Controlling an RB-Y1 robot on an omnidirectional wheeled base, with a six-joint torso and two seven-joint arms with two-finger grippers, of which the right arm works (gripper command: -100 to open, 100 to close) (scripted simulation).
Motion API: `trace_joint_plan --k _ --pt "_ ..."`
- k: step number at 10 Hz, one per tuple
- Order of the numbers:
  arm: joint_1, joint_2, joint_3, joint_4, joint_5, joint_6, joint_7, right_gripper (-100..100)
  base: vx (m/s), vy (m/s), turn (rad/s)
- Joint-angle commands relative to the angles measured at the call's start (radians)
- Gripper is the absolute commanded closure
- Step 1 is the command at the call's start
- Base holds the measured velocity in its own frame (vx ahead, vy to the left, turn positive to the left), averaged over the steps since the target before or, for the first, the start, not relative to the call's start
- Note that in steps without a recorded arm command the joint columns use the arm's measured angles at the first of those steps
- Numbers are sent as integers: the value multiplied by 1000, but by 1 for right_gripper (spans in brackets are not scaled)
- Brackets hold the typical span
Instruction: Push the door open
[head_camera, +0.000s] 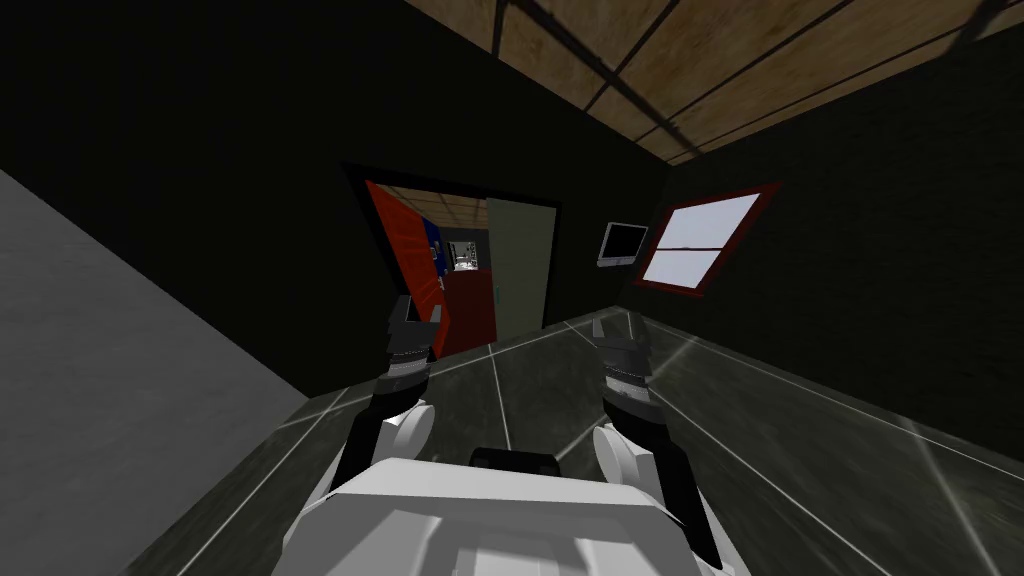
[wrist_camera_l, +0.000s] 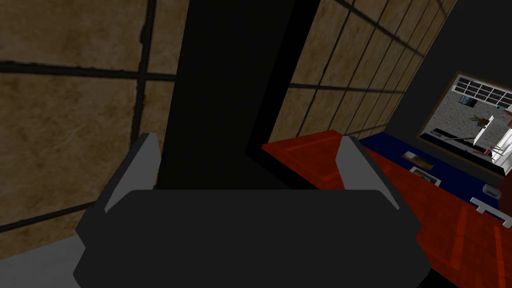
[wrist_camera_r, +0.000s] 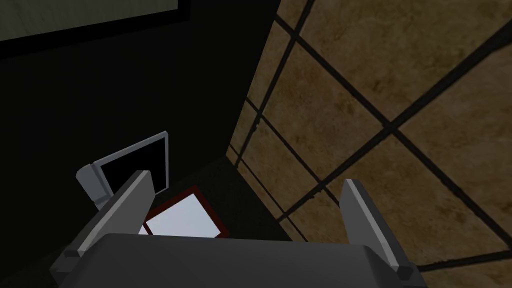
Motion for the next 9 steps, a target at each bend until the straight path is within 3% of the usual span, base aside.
trace_joint_plan --k 1,4,9 --pt "-11 -17 3 35 -14 -8 -28 -100 100 5 121" --pt "-31 -42 10 101 -42 -23 -81 -100 149 17 144" --pt "-55 -66 17 179 -74 -41 -144 -100 105 9 90"
